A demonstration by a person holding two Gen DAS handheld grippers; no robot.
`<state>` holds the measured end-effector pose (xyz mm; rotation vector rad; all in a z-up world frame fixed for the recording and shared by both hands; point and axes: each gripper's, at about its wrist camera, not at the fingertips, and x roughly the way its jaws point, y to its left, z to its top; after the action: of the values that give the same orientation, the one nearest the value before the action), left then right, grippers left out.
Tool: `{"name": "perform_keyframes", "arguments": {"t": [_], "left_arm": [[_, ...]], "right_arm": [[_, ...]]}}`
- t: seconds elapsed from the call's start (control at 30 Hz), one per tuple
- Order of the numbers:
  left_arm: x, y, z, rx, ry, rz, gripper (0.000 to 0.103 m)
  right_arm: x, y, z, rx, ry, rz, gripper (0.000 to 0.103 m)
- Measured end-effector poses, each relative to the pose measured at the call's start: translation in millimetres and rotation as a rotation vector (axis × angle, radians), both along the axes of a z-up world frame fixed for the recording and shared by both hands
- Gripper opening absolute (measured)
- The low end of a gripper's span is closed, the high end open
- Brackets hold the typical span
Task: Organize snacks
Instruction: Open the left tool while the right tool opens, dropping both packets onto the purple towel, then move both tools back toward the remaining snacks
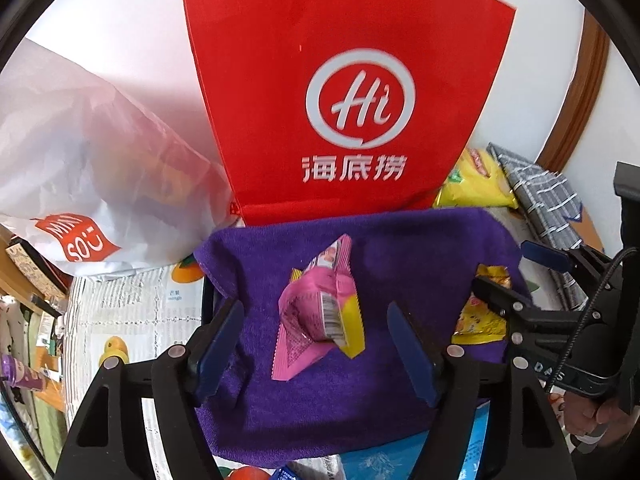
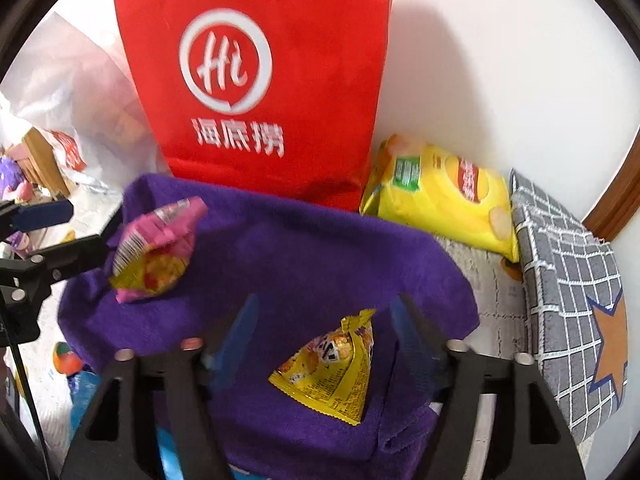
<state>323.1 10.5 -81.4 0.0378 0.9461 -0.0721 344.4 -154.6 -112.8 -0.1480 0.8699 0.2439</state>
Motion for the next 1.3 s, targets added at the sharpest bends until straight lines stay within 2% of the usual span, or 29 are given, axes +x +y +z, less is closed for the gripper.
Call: {"name": "perform_keyframes", "arguments": {"t": [0.13, 0.3, 0.4, 0.53, 0.7, 0.8, 0.87, 0.9, 1.0, 1.13, 1.3], "left_arm": [[-5, 2, 10, -0.01, -0.026, -0.001, 0.073], [-16, 3, 26, -0.021, -0.081, -0.006, 0.073], [-23, 4, 35, -0.013, -0.111, -0.006, 0.073], [-32, 8, 48, -0.021, -0.15, 0.016, 0.073], [-49, 8, 65, -0.043, -0.185, 0.014, 0.073], [-65, 3, 78, -0.047, -0.221, -0.003, 0.073], [-75, 0, 84, -0.044, -0.242, -0.004, 0.074], [-80, 0, 85, -0.046, -0.245, -0.004, 0.077], [-94, -1, 80, -0.044, -0.222, -0.009, 0.079], [-114, 5, 75, -0.008, -0.208, 0.006, 0.079], [-141, 22, 64, 0.004, -0.195, 0.038, 0.079]], "right_arm": [[-8, 1, 17, 0.027, -0.034, -0.003, 0.087], [-25, -6, 34, 0.024, -0.091, -0.065, 0.087], [-43, -18, 37, 0.035, -0.112, -0.106, 0.087], [-74, -38, 33, 0.0, -0.111, -0.145, 0.086], [-110, -66, 15, 0.029, -0.072, -0.195, 0.086], [-123, -73, -10, 0.065, 0.006, -0.174, 0.082], [-128, -71, -22, 0.063, 0.036, -0.146, 0.078], [-131, -66, -31, 0.049, 0.054, -0.117, 0.077], [-139, -55, -46, -0.005, 0.07, -0.066, 0.072], [-152, -50, -61, -0.073, 0.073, -0.058, 0.072], [-164, -63, -70, -0.055, 0.08, -0.092, 0.07]]}}
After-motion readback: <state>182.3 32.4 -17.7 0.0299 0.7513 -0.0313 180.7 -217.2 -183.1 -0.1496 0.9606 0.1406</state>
